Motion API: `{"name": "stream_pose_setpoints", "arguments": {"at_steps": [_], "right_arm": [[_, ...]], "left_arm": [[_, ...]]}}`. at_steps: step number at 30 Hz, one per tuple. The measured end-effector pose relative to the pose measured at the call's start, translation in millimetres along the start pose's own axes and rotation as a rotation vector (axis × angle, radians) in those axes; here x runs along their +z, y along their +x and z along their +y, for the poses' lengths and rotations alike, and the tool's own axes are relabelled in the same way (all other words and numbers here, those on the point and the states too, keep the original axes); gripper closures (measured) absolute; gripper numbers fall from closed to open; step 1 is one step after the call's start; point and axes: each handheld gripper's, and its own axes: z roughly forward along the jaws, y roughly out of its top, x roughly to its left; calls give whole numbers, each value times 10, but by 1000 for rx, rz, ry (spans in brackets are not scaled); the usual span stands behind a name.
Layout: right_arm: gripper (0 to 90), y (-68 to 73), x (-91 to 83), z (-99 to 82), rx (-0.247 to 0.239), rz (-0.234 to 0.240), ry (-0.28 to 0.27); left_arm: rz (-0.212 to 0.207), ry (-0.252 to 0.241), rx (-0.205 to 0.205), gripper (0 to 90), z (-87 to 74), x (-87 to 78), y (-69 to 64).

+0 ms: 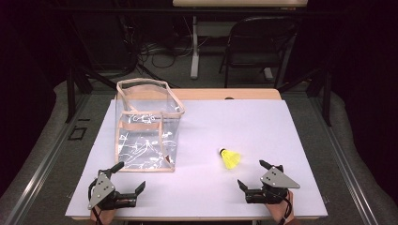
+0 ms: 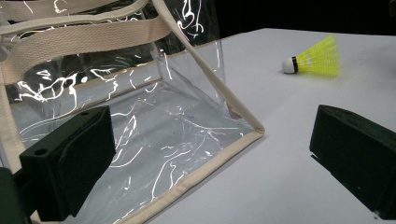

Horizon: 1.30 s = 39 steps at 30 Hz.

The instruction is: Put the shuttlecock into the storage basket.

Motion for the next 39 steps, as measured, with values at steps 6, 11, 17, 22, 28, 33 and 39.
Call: {"name": "stream_pose_setpoints", "arguments": {"at_steps": [6,11,17,22,28,33,39], "right_arm": [[0,2,62,29,9,10,30],[0,3,102,46,17,8,48],[0,14,168,67,17,15,78],[0,25,216,83,16,12,103],[0,27,267,94,23,6,131],[0,27,307,106,27,4,146],[0,23,357,128,25,6,155]], "left_arm": [[-1,0,-3,1,-2,3,-1],[-3,3,-2,1,-2,5,0],[-2,4,1,1,0,7,0],[-2,3,1,1,0,6,1],[-2,4,2,1,1,8,-1],[-2,5,2,1,2,9,-1],[-3,4,1,1,2,10,-3]]}}
